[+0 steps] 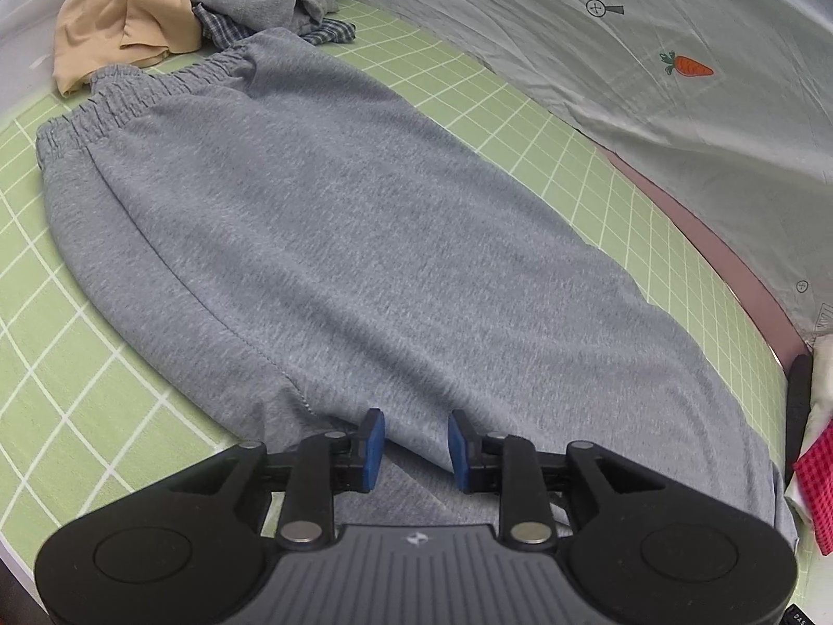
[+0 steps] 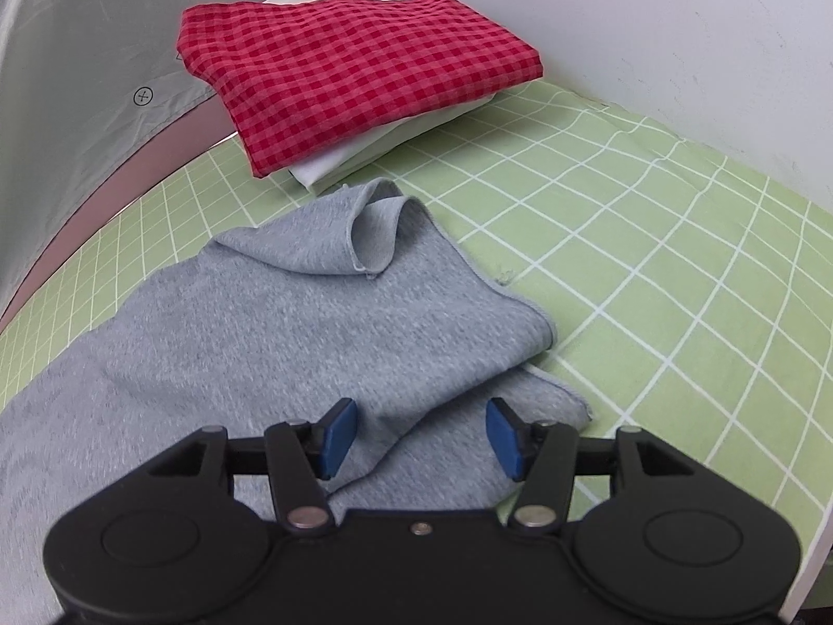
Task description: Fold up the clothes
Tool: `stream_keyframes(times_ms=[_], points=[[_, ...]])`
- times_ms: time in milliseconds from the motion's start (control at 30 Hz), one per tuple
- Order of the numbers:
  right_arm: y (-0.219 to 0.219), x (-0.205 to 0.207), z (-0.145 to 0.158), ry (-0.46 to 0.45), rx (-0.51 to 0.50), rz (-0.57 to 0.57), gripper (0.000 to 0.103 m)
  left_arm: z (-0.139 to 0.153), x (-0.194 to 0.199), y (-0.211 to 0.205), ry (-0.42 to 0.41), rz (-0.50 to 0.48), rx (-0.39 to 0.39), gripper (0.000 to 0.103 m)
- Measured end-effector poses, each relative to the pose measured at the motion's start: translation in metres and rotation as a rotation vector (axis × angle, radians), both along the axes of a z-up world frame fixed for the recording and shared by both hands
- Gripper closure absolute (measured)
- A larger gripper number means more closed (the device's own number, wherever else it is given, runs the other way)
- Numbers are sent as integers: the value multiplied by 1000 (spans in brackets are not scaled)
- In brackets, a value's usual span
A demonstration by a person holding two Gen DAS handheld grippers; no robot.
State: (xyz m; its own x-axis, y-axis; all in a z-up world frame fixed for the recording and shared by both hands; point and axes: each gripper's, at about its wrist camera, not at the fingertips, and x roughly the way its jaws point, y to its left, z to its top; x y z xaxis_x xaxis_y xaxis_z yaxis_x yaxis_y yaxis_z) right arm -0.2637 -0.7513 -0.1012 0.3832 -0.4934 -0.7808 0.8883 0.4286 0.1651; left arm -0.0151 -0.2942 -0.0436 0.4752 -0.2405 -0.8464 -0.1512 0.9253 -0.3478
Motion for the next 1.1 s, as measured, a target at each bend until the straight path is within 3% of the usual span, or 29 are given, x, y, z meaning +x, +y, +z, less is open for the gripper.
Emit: stream_keyframes(times_ms=[33, 267, 333, 400, 467, 533, 633, 667, 700, 967, 1033, 1100], points=[[0, 1, 0, 2, -1, 2, 47, -3, 1, -2, 14, -11, -1, 66], [-1, 5, -1, 11, 5, 10, 44, -18, 12, -5, 67, 1, -30, 66], [-4, 5, -1, 7, 11, -1, 40, -20, 15, -4, 81, 12, -25, 66], [-8, 4, -1, 4, 19, -28, 27, -23, 19, -3, 98, 16, -17, 69], [-13, 3, -1, 0, 24, -54, 26, -23, 21, -2, 102, 24, -16, 74], [-17, 3, 0, -6, 23, -60, 33, -24, 22, 0, 104, 35, -15, 92], [-22, 4, 1, -2, 11, -46, 66, -24, 22, 4, 90, 64, -37, 100], [-24, 4, 1, -5, 6, -35, 88, -23, 22, 6, 78, 73, -47, 101], [-26, 4, 2, -7, 1, -24, 101, -21, 21, 7, 66, 83, -57, 102], [-34, -9, 47, -111, -120, -23, 102, 35, 14, 18, -105, 107, -130, 103], [-30, -13, 62, -123, -162, -3, 102, 48, 5, 26, -132, 107, -130, 103], [-24, -21, 68, -110, -180, 10, 102, 39, -5, 33, -98, 109, -100, 102]])
